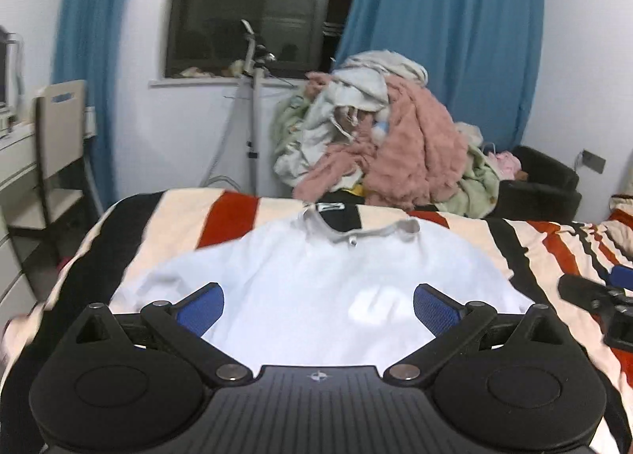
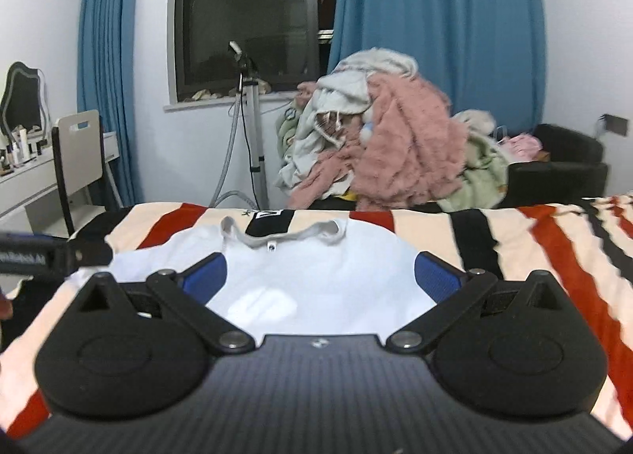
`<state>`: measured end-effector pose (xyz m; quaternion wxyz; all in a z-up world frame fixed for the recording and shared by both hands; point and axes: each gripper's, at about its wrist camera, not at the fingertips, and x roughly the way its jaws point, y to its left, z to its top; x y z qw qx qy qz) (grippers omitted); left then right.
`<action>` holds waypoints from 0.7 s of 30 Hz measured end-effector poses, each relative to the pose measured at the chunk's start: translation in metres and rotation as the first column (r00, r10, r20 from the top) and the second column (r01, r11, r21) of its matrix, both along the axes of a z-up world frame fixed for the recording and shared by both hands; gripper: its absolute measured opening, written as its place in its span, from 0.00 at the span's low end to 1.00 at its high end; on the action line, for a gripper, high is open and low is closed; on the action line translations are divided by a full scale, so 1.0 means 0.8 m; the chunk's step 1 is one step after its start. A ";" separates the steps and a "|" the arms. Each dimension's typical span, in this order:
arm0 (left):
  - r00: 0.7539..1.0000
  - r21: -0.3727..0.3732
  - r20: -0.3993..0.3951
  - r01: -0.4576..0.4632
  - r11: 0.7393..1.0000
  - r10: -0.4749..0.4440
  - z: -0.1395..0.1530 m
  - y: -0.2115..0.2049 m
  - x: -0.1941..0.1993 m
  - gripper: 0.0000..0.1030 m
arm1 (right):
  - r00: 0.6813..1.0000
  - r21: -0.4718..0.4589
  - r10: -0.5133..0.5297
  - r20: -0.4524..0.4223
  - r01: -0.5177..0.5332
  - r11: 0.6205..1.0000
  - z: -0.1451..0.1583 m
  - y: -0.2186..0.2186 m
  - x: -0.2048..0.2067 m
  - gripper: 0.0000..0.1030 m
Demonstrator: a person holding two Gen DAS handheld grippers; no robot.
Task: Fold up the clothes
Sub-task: 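Lay the T-shirt flat on the bed and open the left gripper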
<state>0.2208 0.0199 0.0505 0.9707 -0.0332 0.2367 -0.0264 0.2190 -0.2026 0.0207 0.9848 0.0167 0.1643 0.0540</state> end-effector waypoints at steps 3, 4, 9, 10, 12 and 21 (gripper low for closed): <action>0.998 0.028 0.064 -0.012 1.000 0.010 -0.012 -0.003 -0.079 1.00 | 0.999 0.006 0.016 0.052 -0.016 1.000 -0.012 0.006 -0.072 1.00; 0.996 0.039 0.087 -0.017 0.999 0.014 -0.016 -0.003 -0.104 1.00 | 0.998 0.006 0.020 0.068 -0.021 1.000 -0.017 0.007 -0.091 1.00; 0.991 0.031 0.131 -0.040 0.999 0.035 -0.040 -0.001 -0.183 1.00 | 0.997 0.057 0.024 0.069 -0.028 0.998 -0.048 0.004 -0.151 1.00; 0.991 0.009 0.132 -0.038 0.999 0.037 -0.043 0.001 -0.193 1.00 | 0.998 0.077 0.025 0.063 -0.030 0.997 -0.051 0.001 -0.154 1.00; 0.990 -0.021 0.133 -0.038 0.999 0.041 -0.048 0.004 -0.204 1.00 | 0.998 0.116 0.027 0.051 -0.032 0.993 -0.059 -0.005 -0.160 1.00; 0.991 -0.029 0.091 -0.097 0.995 0.099 -0.066 0.014 -0.178 1.00 | 0.996 0.110 -0.002 0.094 -0.009 0.994 -0.074 0.001 -0.150 1.00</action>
